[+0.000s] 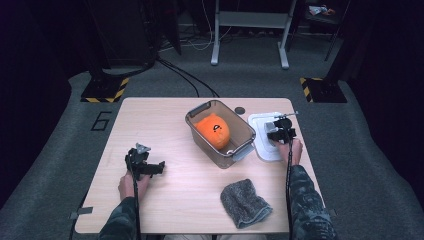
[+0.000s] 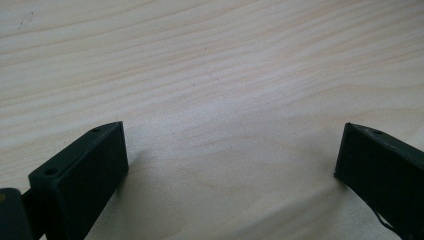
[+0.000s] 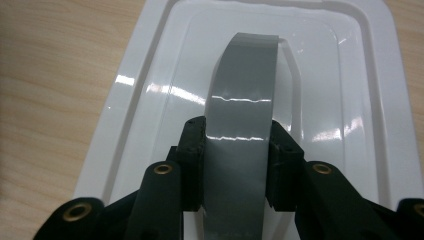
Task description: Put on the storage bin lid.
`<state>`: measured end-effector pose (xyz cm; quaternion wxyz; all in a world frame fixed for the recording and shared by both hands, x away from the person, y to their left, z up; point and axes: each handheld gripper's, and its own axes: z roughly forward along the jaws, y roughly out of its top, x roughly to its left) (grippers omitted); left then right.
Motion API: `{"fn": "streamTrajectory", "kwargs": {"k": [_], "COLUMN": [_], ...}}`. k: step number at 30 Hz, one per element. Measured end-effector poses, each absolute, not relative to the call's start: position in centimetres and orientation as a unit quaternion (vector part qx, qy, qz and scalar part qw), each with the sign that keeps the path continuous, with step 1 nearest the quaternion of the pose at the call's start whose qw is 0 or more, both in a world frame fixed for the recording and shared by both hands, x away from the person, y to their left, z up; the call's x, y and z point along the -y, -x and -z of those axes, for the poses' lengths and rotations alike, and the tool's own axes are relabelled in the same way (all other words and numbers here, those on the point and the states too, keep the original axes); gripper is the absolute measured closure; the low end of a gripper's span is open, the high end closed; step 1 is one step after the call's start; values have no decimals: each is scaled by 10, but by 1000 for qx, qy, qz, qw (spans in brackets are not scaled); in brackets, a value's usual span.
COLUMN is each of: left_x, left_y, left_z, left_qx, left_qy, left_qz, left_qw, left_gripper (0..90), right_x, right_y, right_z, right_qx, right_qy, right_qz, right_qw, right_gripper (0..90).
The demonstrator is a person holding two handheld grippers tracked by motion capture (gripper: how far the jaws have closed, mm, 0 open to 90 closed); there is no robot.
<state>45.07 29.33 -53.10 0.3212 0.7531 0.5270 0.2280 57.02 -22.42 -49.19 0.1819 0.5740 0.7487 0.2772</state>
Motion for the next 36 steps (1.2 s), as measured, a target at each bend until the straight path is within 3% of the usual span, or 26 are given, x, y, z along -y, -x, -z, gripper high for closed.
{"fn": "streamTrajectory", "kwargs": {"k": [15, 36], "left_x": [-293, -293], "left_y": [-451, -451], "left_z": [531, 531], "left_qx": [-528, -528], "left_qy": [-752, -752], "left_qz": [-228, -228], "left_qw": [322, 322], "left_gripper": [1, 1], "right_x": [230, 253], "right_y": [-563, -548], "right_z": [484, 434], "right_qx": [-746, -756], "right_qy": [-572, -545], "right_qz": [-290, -309], "right_qw": [176, 188], "right_gripper": [671, 671]}}
